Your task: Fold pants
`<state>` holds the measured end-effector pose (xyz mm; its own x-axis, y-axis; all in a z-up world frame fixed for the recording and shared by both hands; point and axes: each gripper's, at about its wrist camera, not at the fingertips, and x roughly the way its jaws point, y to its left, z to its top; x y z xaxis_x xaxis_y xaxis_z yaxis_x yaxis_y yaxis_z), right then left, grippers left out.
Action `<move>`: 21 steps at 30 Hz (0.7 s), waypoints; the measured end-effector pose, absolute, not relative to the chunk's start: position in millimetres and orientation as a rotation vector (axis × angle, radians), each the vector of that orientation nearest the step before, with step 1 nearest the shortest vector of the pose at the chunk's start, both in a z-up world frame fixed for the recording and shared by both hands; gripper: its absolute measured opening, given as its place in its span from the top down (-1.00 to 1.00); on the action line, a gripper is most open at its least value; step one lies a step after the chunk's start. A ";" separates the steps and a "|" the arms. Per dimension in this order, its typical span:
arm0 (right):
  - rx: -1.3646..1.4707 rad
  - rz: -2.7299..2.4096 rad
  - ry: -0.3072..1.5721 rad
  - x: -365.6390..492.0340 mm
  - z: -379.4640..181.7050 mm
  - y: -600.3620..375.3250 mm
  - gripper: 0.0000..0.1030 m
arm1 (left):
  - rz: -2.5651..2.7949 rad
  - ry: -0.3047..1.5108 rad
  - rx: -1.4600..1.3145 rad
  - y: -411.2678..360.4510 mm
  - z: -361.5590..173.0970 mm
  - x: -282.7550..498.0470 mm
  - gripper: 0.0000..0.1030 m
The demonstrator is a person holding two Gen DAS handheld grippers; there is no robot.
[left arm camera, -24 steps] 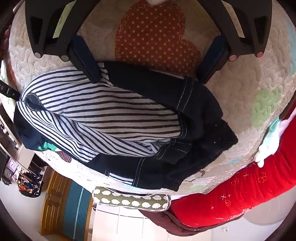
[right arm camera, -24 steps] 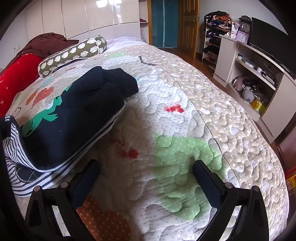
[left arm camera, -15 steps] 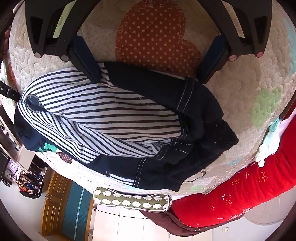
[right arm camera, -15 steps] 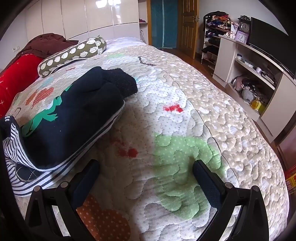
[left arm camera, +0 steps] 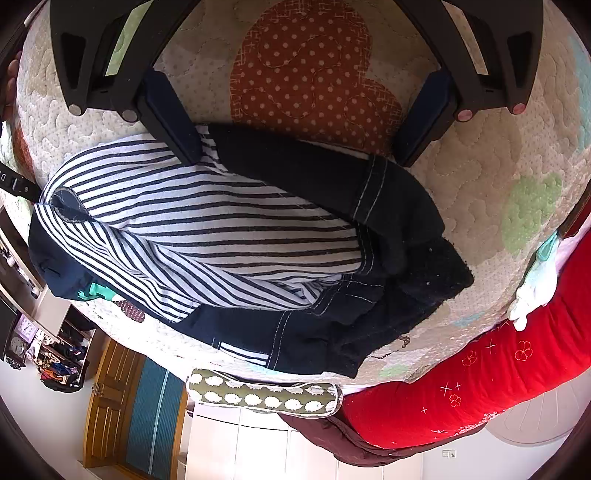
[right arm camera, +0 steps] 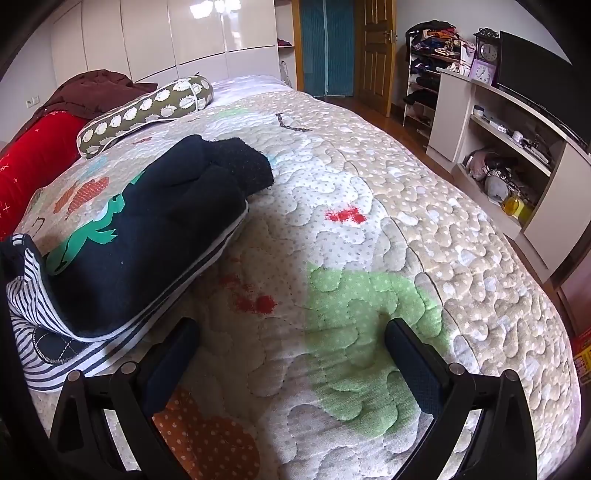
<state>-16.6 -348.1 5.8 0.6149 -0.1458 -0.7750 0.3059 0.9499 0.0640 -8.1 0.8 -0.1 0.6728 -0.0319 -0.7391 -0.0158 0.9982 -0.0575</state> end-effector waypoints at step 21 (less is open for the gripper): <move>0.201 -0.260 0.868 -17.7 4.9 -349.1 -0.99 | -0.012 0.835 -0.059 -1.0 0.0 -4.9 -1.00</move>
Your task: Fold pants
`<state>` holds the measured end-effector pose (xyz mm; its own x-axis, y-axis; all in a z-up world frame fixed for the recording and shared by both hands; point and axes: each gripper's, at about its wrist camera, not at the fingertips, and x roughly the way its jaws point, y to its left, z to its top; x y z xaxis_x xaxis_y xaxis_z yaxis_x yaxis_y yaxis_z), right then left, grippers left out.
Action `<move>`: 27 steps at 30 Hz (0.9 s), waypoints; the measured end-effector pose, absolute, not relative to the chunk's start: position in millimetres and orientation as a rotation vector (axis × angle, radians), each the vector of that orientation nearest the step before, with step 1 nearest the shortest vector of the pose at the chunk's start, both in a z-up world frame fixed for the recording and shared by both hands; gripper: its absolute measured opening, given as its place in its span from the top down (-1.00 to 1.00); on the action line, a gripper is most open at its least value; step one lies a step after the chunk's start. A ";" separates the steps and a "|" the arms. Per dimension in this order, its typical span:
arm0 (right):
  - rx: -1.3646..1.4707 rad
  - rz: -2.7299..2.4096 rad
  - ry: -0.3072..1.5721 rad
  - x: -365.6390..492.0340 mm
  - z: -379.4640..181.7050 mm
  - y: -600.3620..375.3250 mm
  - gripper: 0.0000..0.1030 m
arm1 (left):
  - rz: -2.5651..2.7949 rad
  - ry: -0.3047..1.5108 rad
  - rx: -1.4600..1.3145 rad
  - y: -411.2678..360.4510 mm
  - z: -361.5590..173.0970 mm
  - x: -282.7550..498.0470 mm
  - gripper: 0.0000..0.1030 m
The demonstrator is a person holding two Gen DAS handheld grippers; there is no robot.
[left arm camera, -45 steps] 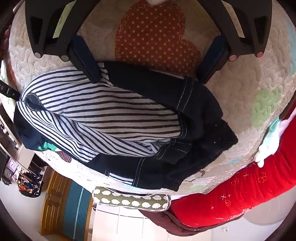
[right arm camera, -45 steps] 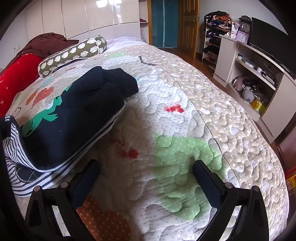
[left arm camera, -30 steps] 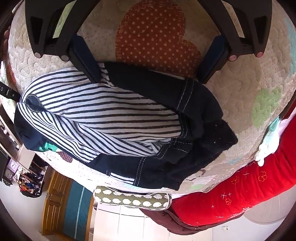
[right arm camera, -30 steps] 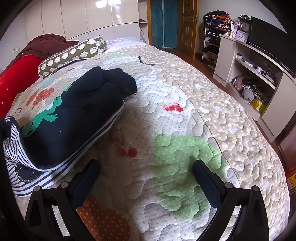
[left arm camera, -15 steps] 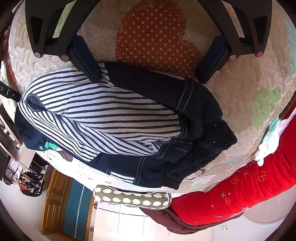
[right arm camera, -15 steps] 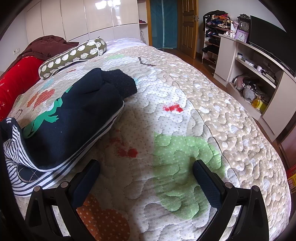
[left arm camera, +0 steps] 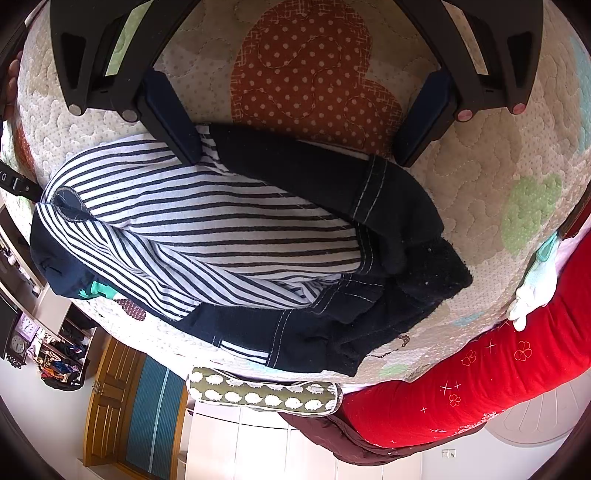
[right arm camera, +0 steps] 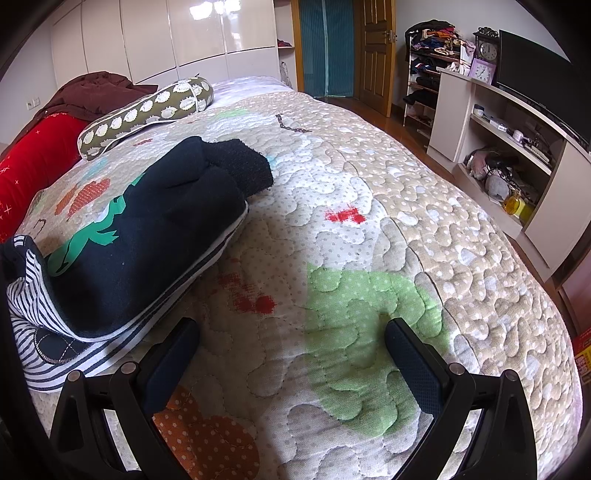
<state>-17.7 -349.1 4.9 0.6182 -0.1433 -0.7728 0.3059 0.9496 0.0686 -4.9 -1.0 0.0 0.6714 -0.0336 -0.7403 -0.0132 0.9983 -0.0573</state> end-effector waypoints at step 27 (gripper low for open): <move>0.550 0.095 0.856 -7.5 23.7 -371.8 -0.95 | -0.149 0.985 -0.390 67.8 22.6 49.2 -1.00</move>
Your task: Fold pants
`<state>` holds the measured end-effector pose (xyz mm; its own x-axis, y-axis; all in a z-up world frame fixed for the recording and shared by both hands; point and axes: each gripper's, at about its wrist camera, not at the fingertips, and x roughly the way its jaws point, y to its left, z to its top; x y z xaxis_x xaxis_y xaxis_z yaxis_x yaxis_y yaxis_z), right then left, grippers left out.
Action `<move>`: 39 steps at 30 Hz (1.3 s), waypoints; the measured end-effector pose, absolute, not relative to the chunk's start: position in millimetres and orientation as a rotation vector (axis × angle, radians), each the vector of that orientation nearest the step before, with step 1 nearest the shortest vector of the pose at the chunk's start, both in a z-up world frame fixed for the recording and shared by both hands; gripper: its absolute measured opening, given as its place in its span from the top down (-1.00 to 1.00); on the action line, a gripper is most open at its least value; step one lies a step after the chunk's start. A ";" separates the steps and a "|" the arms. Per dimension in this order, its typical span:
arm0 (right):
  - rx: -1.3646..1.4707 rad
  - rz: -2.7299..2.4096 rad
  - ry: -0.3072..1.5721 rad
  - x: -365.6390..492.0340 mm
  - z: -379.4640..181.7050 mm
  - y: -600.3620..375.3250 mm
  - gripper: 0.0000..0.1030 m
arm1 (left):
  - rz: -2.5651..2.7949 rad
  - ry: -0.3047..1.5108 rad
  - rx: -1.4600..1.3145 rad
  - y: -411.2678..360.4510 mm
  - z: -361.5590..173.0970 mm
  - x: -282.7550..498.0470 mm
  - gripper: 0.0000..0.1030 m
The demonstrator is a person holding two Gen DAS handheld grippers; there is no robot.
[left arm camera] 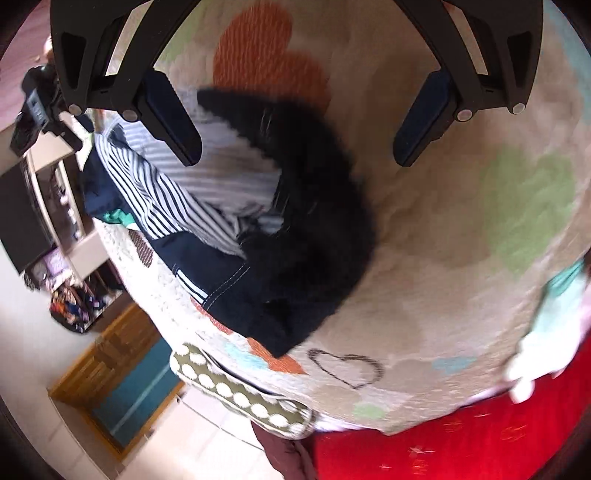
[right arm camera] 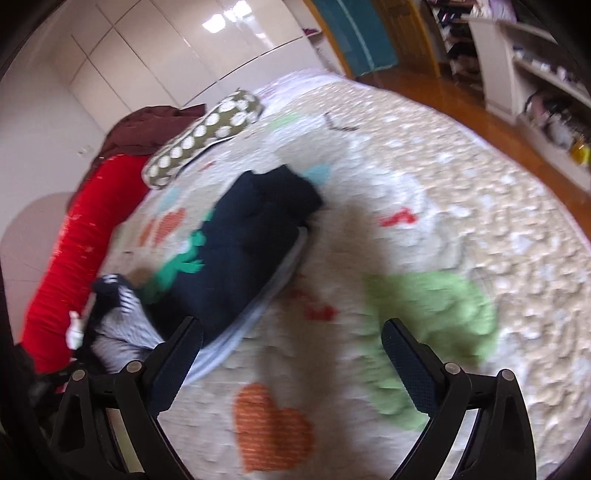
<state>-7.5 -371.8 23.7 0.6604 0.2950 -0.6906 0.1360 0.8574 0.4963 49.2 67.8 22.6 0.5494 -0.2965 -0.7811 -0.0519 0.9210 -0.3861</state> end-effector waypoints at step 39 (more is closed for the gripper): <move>0.564 0.097 0.773 -127.0 55.1 -382.1 0.11 | 0.062 0.886 -0.233 116.9 95.1 -96.0 0.08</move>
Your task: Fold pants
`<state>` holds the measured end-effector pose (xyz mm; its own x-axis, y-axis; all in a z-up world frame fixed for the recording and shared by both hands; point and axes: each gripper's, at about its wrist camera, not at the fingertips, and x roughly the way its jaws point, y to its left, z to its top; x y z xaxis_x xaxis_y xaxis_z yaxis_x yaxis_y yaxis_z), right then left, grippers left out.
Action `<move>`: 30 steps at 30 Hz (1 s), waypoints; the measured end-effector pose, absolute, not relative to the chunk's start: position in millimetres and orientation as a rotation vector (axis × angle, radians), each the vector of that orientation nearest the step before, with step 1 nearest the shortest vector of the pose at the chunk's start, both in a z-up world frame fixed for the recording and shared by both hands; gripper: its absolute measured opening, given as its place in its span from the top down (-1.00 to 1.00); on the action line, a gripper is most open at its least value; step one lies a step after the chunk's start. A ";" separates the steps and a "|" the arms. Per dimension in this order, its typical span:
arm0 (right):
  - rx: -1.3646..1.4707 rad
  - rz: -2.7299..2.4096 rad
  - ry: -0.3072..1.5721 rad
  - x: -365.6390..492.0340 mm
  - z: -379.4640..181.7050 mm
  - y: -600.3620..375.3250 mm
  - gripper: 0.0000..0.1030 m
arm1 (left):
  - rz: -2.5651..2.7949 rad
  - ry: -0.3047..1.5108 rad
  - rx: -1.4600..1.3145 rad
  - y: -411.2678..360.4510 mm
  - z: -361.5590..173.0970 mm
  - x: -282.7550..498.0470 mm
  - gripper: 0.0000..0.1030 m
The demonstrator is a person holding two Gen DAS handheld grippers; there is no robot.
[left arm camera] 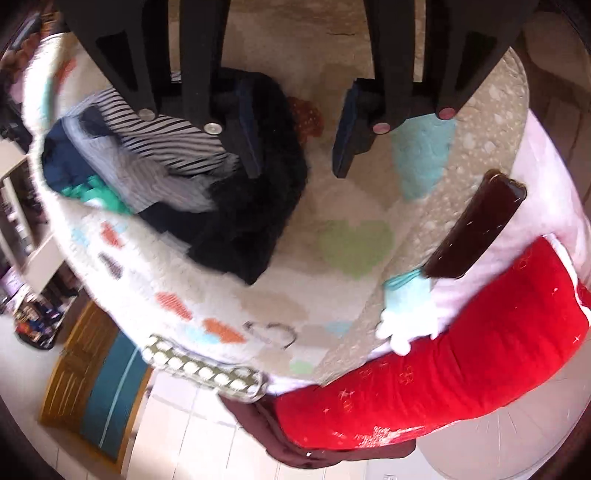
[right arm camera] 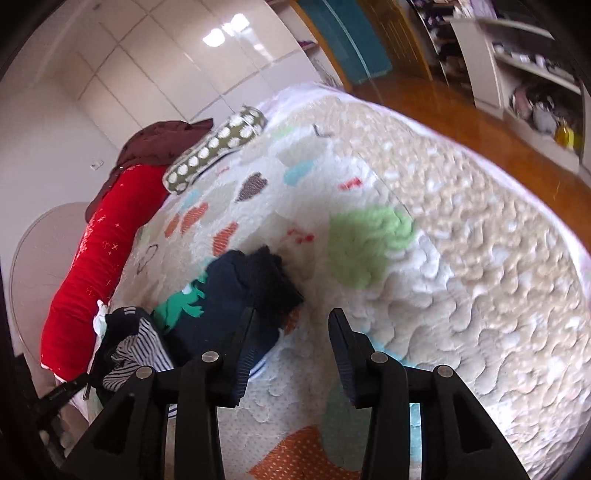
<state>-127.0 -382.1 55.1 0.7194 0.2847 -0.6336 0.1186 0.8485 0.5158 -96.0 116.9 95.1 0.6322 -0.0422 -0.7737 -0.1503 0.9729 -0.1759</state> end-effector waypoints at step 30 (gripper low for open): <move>0.067 0.614 0.845 -54.5 49.9 -146.8 0.84 | -0.213 1.136 -0.533 55.8 50.9 15.5 -0.41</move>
